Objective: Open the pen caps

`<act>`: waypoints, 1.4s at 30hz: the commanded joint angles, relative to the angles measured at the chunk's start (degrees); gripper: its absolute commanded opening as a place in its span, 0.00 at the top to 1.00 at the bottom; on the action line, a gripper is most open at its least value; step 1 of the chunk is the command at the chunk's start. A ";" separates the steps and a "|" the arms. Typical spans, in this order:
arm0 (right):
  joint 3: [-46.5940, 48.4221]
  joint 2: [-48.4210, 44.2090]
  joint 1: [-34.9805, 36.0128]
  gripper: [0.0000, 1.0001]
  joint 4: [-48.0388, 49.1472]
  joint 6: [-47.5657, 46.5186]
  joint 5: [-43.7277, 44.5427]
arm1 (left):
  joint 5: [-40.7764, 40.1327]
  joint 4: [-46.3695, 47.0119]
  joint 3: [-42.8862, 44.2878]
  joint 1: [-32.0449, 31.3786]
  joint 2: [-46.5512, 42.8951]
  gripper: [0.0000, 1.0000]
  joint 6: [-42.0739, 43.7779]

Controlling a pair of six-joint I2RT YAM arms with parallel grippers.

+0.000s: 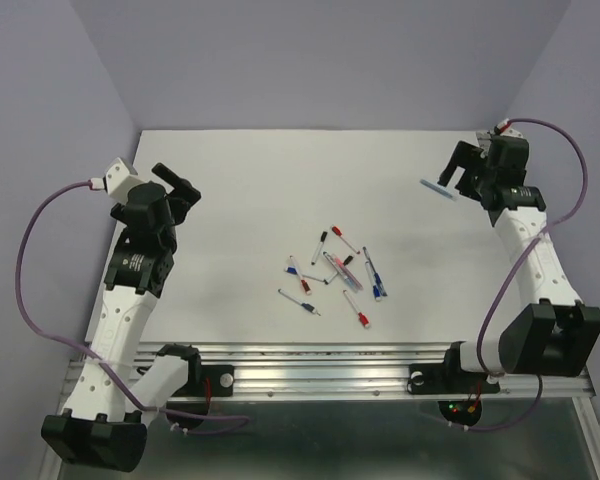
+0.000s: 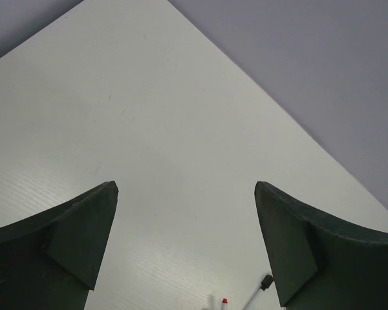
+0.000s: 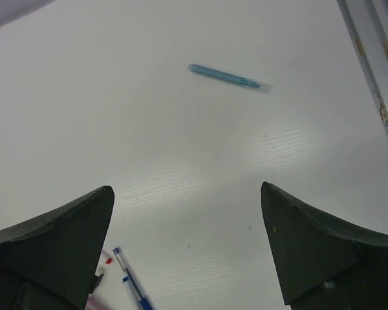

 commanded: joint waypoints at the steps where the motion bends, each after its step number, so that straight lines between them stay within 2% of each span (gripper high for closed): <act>1: 10.93 7.94 -0.10 0.00 2.12 -7.59 -6.68 | 0.29 0.34 2.02 -0.14 0.87 0.01 0.90; 7: 23.60 26.57 -0.10 0.00 -2.01 -14.72 -8.45 | -1.38 -0.36 1.50 -0.14 1.13 0.01 0.90; 15: 51.88 50.05 -0.19 0.00 -15.81 -18.32 -8.02 | -3.31 -1.77 2.02 -0.14 1.48 0.01 1.16; 17: 55.25 53.91 -0.45 0.00 -16.78 -18.86 -7.66 | -3.58 -1.95 2.11 -0.14 1.66 0.01 1.16; 21: 56.32 57.62 -0.81 0.00 -16.70 -18.68 -7.57 | -3.75 -1.95 2.29 -0.14 2.01 0.01 1.16; 38: 47.97 61.67 -1.95 0.00 -13.01 -21.05 -5.81 | -5.16 -2.83 3.25 -0.14 4.56 0.01 1.07; 42: 44.20 60.88 -1.95 0.05 -12.22 -20.36 -5.99 | -5.16 -3.00 3.34 -0.14 4.30 0.01 1.16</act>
